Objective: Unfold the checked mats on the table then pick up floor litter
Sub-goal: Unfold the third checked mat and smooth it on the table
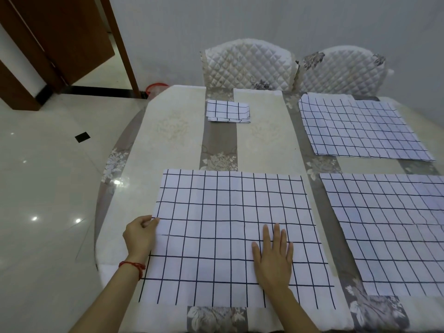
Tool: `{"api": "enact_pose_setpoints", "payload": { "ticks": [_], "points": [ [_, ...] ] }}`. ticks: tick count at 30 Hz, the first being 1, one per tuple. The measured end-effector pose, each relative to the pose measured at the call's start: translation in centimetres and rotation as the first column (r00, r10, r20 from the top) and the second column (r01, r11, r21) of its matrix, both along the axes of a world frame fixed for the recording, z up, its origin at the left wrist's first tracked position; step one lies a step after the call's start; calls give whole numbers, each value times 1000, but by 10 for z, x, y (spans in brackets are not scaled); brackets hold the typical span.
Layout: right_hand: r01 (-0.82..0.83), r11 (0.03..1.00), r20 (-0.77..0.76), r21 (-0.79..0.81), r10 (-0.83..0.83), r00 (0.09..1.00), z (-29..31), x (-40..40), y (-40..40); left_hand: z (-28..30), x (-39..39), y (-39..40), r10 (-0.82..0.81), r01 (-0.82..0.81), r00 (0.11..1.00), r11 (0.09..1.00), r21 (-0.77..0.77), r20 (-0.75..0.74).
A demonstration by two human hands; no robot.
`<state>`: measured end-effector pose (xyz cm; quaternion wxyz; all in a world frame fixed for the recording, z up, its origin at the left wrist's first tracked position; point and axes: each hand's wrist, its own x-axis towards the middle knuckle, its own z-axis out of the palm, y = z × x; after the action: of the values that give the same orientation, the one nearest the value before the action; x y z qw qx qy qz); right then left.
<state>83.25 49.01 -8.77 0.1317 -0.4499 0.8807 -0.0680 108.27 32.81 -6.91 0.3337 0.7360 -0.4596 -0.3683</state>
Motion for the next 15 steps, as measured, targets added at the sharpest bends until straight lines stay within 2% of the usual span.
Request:
{"api": "enact_pose_setpoints", "payload": {
  "ticks": [15],
  "points": [
    [-1,1000,1,29,0,1000,2,1,-1,5,6,-6,-14,14,1000,1000,5,-14]
  ]
}}
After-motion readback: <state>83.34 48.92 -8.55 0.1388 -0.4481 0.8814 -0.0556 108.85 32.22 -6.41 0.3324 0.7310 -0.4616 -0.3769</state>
